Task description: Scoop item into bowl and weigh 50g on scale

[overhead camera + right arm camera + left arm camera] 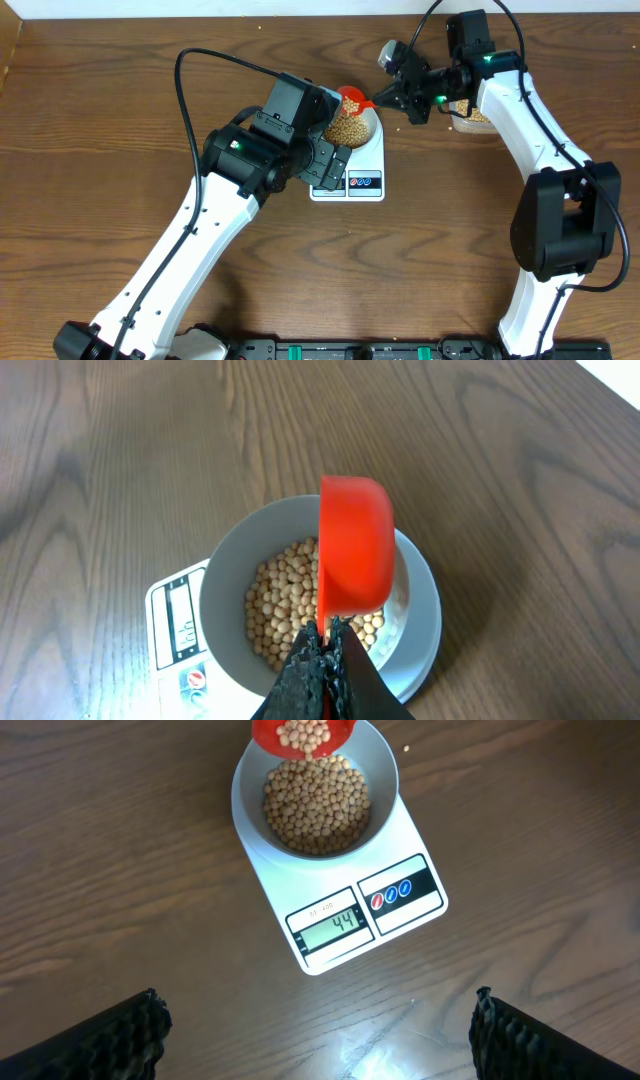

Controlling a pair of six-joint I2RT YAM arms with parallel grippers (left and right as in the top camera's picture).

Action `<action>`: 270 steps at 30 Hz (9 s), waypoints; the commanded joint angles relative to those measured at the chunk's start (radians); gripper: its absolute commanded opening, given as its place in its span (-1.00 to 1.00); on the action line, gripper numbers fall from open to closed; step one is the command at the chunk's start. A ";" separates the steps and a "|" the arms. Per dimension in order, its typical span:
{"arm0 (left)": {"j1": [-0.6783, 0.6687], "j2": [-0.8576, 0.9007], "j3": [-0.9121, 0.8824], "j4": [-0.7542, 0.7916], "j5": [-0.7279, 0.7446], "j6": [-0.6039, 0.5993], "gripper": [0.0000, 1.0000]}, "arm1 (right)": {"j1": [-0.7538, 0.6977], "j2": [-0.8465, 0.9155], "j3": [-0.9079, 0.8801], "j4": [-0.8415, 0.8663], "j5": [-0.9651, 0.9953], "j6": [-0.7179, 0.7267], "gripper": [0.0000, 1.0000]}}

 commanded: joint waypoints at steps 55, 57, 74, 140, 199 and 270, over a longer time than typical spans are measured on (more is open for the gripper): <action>0.002 0.007 -0.010 -0.003 0.002 0.010 0.96 | -0.021 -0.038 0.002 -0.002 -0.011 -0.055 -0.98; 0.002 0.007 -0.010 -0.003 0.002 0.010 0.96 | -0.021 -0.038 0.002 -0.006 -0.011 -0.055 -0.98; 0.002 0.007 -0.010 -0.003 0.002 0.010 0.96 | -0.021 -0.038 0.002 -0.025 -0.044 -0.054 -0.98; 0.002 0.007 -0.010 -0.003 0.002 0.010 0.96 | 0.000 -0.038 0.002 0.003 0.042 -0.055 -0.98; 0.002 0.007 -0.010 -0.003 0.002 0.010 0.96 | -0.004 -0.038 0.002 -0.001 0.027 -0.054 -0.98; 0.002 0.007 -0.010 -0.003 0.002 0.010 0.96 | 0.009 -0.074 0.006 0.037 0.071 -0.063 -0.98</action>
